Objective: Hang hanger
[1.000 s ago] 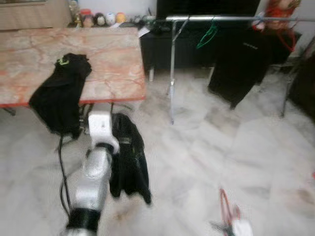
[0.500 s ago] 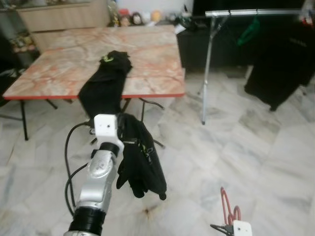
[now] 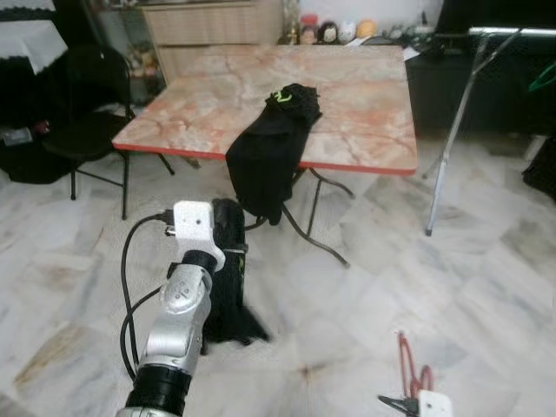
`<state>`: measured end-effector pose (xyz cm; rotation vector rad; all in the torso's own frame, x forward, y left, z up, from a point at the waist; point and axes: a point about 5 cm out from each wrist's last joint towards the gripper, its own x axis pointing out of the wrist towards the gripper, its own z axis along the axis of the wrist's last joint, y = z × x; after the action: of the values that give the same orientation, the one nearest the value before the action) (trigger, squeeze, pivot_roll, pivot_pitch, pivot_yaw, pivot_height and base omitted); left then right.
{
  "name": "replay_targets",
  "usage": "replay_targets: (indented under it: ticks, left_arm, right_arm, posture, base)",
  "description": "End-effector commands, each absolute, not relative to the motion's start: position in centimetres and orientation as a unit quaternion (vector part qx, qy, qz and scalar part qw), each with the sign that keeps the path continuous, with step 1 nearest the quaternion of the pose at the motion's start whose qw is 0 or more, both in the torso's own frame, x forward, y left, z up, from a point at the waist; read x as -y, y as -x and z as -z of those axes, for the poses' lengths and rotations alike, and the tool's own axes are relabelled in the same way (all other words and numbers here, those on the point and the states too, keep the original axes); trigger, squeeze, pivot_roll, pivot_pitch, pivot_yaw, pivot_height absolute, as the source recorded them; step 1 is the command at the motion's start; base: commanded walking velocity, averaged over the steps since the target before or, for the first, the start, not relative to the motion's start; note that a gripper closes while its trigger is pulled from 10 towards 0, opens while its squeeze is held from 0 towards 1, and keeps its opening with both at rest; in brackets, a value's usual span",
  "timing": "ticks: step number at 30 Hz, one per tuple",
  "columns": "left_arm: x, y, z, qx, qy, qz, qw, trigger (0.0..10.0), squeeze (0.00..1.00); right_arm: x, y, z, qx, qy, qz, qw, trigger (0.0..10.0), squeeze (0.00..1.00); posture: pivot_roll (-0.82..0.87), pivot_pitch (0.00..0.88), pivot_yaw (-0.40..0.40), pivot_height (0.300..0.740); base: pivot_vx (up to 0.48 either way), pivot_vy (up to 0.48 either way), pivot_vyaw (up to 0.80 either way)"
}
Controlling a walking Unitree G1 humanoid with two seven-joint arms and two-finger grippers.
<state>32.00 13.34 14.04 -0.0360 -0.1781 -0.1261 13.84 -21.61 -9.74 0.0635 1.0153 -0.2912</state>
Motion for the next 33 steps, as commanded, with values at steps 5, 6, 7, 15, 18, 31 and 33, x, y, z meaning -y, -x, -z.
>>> replay_targets:
  ticks: [5, 6, 7, 15, 18, 31, 33]
  left_arm:
    - [-13.3, -31.8, -15.1, 0.119, 0.011, 0.070, 0.990, 10.0, 0.00]
    - [-13.2, -31.7, -15.1, 0.119, 0.007, 0.073, 0.990, 10.0, 0.00]
    - [-13.2, -31.7, -15.1, 0.119, 0.007, 0.073, 0.990, 10.0, 0.00]
    - [-13.6, -30.8, -15.2, 0.132, -0.003, 0.077, 0.988, 10.0, 0.00]
    - [-13.6, -30.6, -15.6, 0.139, -0.012, 0.080, 0.987, 10.0, 0.00]
    - [-13.2, -30.7, -16.5, 0.156, -0.027, 0.098, 0.983, 10.0, 0.00]
    - [-13.2, -30.7, -16.5, 0.155, -0.026, 0.098, 0.983, 10.0, 0.00]
  right_arm:
    - [21.5, -13.7, 9.8, -0.482, -0.034, 0.140, 0.864, 10.0, 0.00]
    - [21.5, -13.7, 9.8, -0.482, -0.035, 0.140, 0.864, 10.0, 0.00]
    - [21.5, -13.7, 9.8, -0.482, -0.035, 0.140, 0.864, 10.0, 0.00]
    - [21.5, -13.9, 9.7, -0.477, -0.045, 0.140, 0.866, 10.0, 0.00]
    - [21.5, -13.9, 9.7, -0.476, -0.045, 0.141, 0.867, 10.0, 0.00]
    - [21.8, -14.7, 9.4, -0.467, -0.045, 0.137, 0.873, 10.0, 0.00]
    - [21.7, -14.7, 9.4, -0.466, -0.044, 0.136, 0.873, 10.0, 0.00]
  posture:
    - [-0.11, 0.015, -0.004, 0.740]
    - [-0.11, 0.015, -0.004, 0.740]
    - [-0.11, 0.015, -0.004, 0.740]
    - [-0.11, 0.020, -0.005, 0.740]
    - [-0.10, 0.023, -0.007, 0.740]
    - [-0.10, 0.040, -0.003, 0.740]
    - [-0.10, 0.042, -0.003, 0.740]
  base:
    - [0.000, 0.000, 0.00]
    - [0.000, 0.000, 0.00]
    - [0.000, 0.000, 0.00]
    - [0.000, 0.000, 0.00]
    - [0.000, 0.000, 0.00]
    - [0.085, 0.000, 0.00]
    - [0.317, 0.000, 0.00]
